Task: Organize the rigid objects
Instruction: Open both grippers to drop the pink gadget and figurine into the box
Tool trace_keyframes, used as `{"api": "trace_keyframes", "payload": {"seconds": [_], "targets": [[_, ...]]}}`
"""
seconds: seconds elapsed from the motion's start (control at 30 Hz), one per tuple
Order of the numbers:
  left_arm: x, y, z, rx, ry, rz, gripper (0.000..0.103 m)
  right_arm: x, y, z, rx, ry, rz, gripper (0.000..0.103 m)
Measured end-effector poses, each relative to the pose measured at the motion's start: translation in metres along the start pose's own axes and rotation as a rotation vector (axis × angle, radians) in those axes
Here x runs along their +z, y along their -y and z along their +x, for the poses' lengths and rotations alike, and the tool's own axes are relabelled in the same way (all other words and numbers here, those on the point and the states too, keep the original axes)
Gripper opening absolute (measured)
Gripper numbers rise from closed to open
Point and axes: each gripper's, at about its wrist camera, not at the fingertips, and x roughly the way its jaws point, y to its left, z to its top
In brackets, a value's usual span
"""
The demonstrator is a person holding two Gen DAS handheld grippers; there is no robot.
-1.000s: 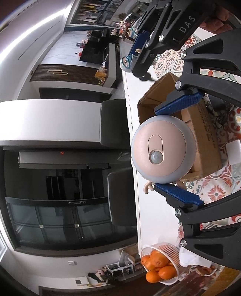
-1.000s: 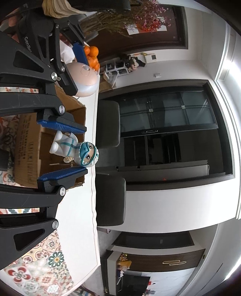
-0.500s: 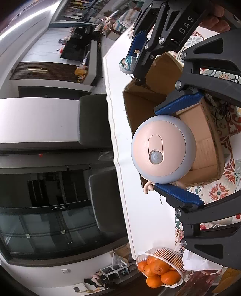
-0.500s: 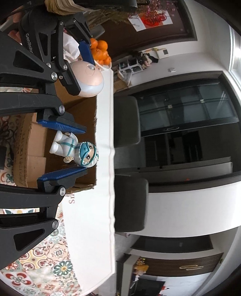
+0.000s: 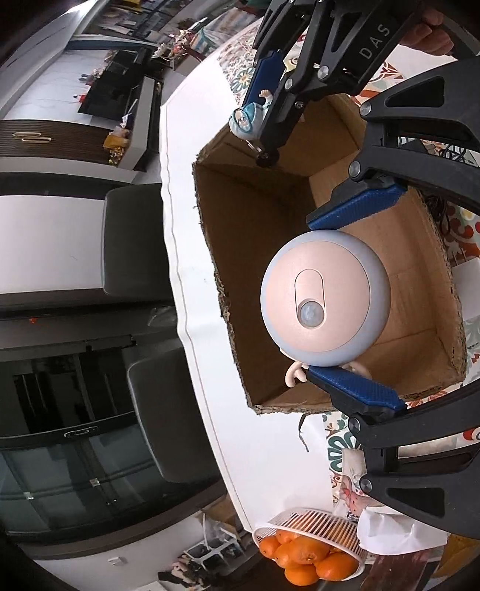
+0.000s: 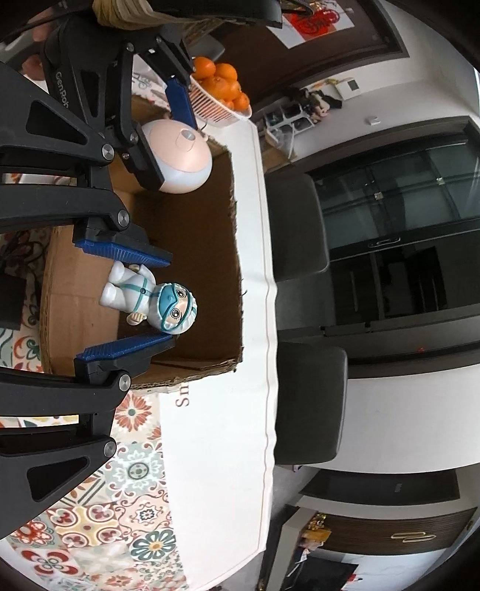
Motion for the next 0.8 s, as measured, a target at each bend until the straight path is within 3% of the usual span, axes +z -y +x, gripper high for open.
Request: {"api": "trace_keyframes", "payload": {"seconds": [0.13, 0.37, 0.8], "targets": [[0.0, 0.001, 0.006, -0.01, -0.038, -0.023, 0.074, 0.0, 0.002, 0.006, -0.006, -0.022, 0.005, 0.043], [-0.002, 0.004, -0.012, 0.014, 0.01, -0.014, 0.081, -0.002, 0.007, -0.002, -0.028, -0.007, 0.022, 0.046], [-0.022, 0.009, -0.075, 0.003, 0.143, -0.045, 0.086, -0.013, 0.003, -0.071, -0.107, 0.151, 0.03, 0.057]]}}
